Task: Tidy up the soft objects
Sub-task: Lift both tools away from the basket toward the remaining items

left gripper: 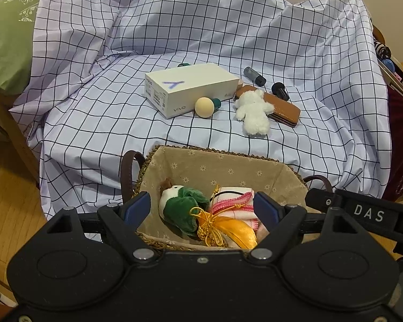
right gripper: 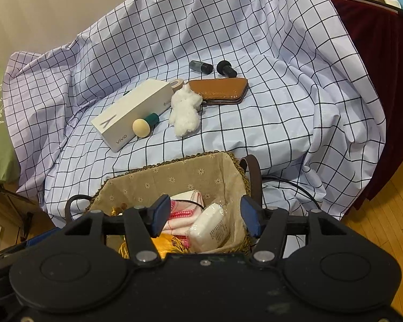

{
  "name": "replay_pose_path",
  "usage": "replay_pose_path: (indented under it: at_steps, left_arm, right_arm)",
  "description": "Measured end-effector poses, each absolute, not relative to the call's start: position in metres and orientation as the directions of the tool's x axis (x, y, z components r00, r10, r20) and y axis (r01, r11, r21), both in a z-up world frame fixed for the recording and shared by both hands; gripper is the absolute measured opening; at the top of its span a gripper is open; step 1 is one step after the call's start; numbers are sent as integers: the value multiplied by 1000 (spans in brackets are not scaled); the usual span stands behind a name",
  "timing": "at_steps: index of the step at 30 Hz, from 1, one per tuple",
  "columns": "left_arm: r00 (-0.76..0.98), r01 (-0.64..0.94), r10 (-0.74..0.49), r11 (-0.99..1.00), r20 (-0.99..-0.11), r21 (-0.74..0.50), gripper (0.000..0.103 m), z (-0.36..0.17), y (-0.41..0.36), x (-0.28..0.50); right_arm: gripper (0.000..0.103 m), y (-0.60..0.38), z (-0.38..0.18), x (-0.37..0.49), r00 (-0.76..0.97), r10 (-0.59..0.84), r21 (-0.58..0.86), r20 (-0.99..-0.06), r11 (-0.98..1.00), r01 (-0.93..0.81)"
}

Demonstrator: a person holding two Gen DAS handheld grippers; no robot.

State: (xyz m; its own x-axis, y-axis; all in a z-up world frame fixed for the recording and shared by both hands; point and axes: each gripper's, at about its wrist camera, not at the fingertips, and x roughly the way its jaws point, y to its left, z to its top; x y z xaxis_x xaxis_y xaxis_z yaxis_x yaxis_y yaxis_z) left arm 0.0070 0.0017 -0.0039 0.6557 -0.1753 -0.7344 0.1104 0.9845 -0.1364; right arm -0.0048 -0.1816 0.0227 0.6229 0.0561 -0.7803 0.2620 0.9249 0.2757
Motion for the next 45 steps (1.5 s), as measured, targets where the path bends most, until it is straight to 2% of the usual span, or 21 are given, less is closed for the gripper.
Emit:
replay_pose_path:
  at_steps: [7, 11, 35, 45]
  left_arm:
    - [683, 110, -159, 987, -713, -115, 80, 1, 0, 3]
    - [698, 103, -153, 988, -699, -114, 85, 4, 0, 2]
    - [750, 67, -98, 995, -654, -72, 92, 25, -11, 10]
    - [732, 99, -108, 994, -673, -52, 95, 26, -19, 31]
  right_arm:
    - [61, -182, 23, -5, 622, 52, 272, -781, 925, 265]
    - [61, -182, 24, -7, 620, 42, 266, -783, 925, 273]
    - [69, -204, 67, -1, 671, -48, 222, -739, 925, 310]
    - [70, -206, 62, 19, 647, -45, 218, -761, 922, 321]
